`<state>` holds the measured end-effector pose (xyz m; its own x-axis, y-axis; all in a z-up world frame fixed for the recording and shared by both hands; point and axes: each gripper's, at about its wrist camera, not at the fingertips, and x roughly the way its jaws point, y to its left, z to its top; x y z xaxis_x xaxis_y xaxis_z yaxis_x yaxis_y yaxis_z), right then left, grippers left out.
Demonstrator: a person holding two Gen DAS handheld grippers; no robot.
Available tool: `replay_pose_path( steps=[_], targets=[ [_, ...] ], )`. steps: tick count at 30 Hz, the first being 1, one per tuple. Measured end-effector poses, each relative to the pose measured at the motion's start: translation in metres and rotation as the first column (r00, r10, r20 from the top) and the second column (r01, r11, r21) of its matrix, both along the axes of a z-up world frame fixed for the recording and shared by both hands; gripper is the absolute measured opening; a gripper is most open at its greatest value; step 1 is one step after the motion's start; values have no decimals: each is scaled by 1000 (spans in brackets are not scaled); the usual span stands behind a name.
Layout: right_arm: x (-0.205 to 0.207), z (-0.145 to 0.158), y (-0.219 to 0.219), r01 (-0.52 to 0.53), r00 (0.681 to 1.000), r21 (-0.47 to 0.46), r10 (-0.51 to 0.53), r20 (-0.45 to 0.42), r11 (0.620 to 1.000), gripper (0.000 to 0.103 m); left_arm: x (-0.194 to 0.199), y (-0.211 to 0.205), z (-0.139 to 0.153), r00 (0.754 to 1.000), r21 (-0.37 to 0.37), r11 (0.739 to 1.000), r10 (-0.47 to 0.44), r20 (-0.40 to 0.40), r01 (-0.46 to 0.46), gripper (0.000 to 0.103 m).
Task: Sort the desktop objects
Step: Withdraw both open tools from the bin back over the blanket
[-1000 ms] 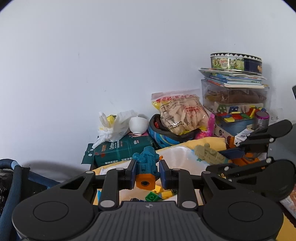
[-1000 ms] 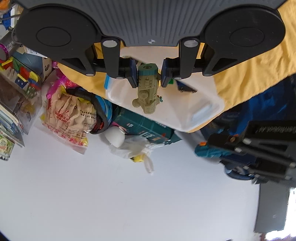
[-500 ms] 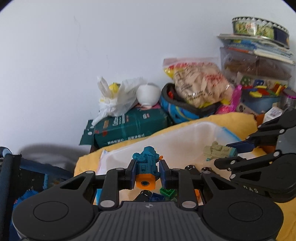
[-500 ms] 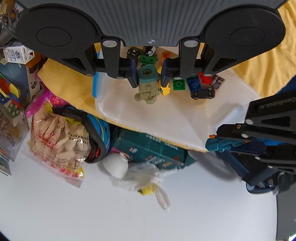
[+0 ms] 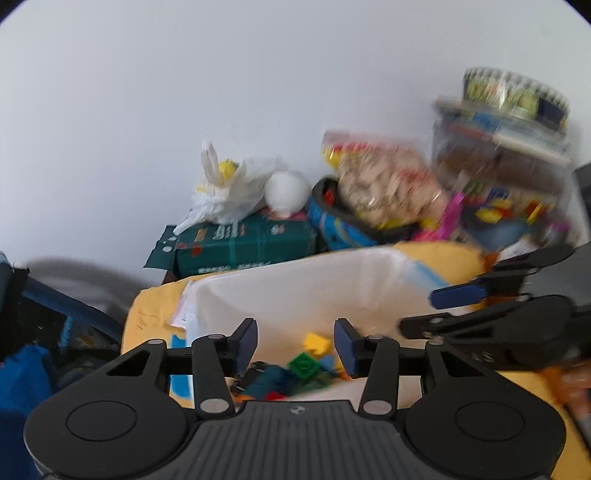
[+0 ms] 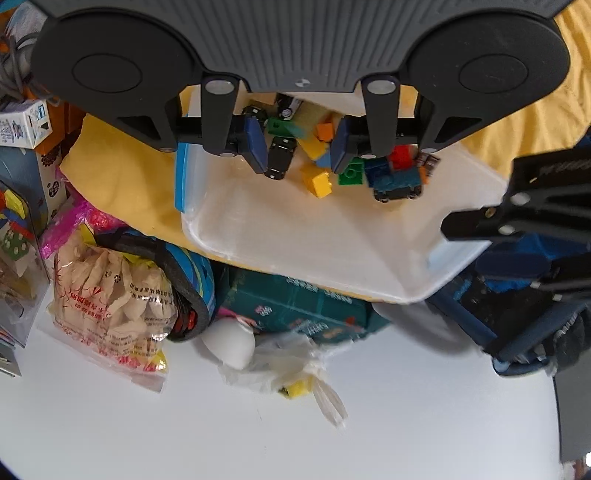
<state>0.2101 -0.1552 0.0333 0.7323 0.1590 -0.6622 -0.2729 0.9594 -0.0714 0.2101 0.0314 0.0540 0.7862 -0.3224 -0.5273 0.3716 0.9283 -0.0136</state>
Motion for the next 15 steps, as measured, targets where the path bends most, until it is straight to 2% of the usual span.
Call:
replay_pose_path(
  steps=[3, 7, 9, 12, 15],
  targets=[
    [-29, 2, -12, 25, 997, 30, -27, 67, 999, 53, -41, 2, -12, 1000, -45, 999, 13, -4, -13, 60],
    [-66, -17, -32, 63, 997, 74, -66, 48, 995, 54, -72, -6, -55, 995, -53, 999, 6, -98, -11, 60],
    [-85, -34, -38, 69, 997, 29, -70, 29, 997, 54, -77, -19, -81, 985, -23, 1000, -9, -174, 5, 60],
    [-108, -60, -48, 79, 996, -1, -79, -47, 997, 54, -74, -33, -107, 973, -1, 1000, -8, -232, 8, 60],
    [-124, -76, -55, 102, 990, 0, -102, -96, 995, 54, -55, -34, -122, 959, -22, 999, 35, -283, -43, 57]
  ],
)
